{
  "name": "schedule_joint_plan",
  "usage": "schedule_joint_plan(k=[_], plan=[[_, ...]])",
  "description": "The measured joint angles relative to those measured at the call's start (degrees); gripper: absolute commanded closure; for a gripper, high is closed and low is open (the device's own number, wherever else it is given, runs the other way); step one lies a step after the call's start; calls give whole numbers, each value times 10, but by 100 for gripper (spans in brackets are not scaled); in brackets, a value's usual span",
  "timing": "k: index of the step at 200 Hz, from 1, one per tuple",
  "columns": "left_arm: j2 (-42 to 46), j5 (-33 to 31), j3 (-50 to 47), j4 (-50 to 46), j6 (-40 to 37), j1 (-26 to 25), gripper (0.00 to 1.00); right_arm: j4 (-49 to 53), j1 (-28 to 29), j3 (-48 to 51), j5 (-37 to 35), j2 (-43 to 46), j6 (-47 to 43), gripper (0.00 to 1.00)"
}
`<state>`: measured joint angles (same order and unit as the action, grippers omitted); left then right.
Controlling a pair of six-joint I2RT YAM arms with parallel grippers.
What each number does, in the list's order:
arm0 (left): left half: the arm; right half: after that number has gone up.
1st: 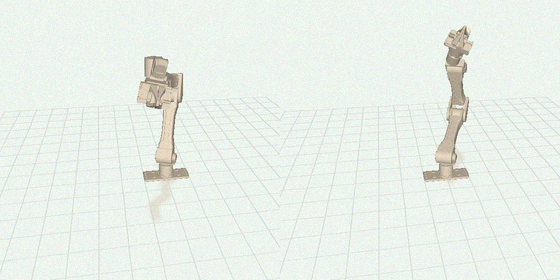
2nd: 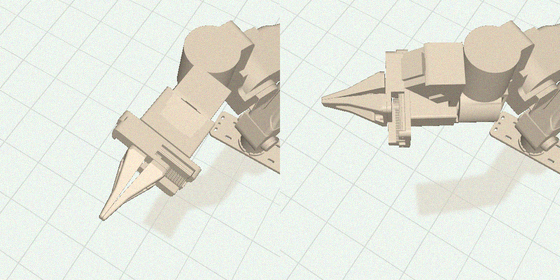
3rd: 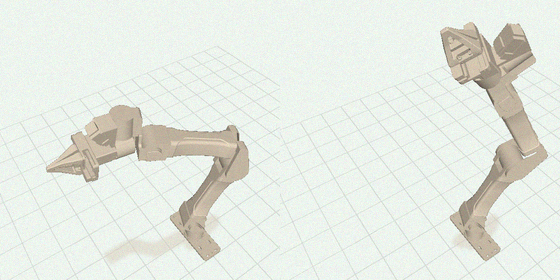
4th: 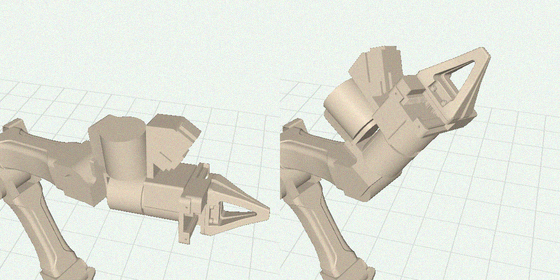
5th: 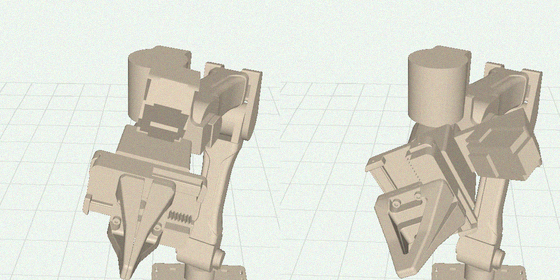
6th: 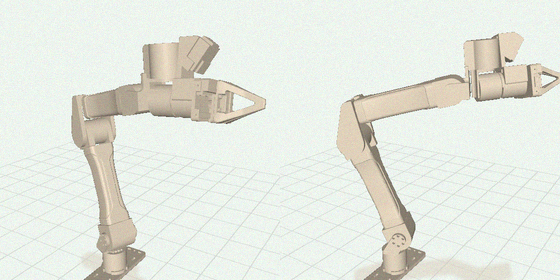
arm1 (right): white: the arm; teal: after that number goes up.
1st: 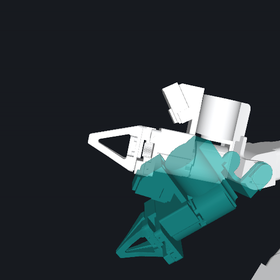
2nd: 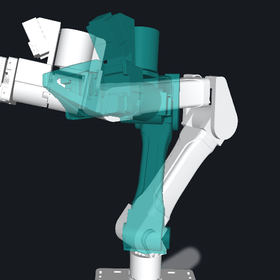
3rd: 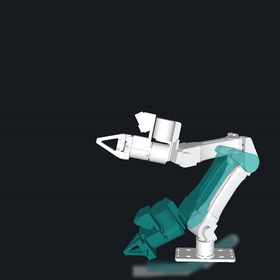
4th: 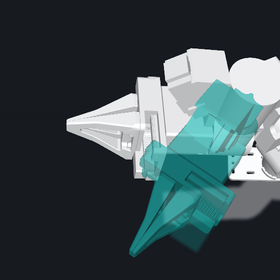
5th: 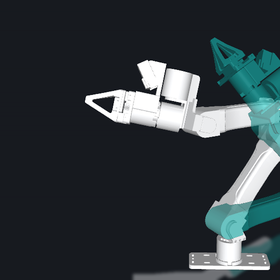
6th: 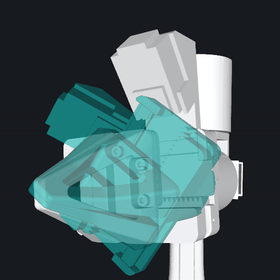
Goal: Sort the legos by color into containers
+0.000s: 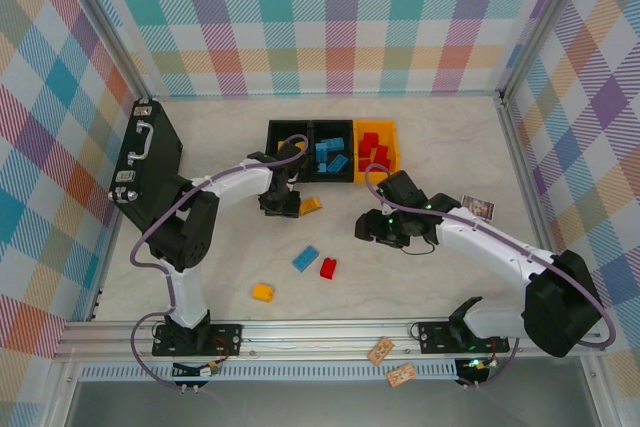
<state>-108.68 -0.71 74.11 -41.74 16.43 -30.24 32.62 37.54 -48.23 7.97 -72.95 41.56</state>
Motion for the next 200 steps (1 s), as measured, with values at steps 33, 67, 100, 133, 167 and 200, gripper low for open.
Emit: schedule_joint_plan(k=[33,67,100,133,167,200], plan=[[24,2,0,-6,4,0,68,0,0,0,-5,5,0,46],[62,8,15,-26,12,-7,68,0,0,0,-15,11,0,46],[65,18,69,-40,24,-25,68,0,0,0,-17,11,0,46],[57,28,137,-50,38,-40,68,1,0,0,-22,14,0,46],[11,32,216,-53,54,-46,68,5,-4,0,-25,33,0,46],[-54,32,293,-67,66,-48,68,4,-5,10,-26,50,4,46]])
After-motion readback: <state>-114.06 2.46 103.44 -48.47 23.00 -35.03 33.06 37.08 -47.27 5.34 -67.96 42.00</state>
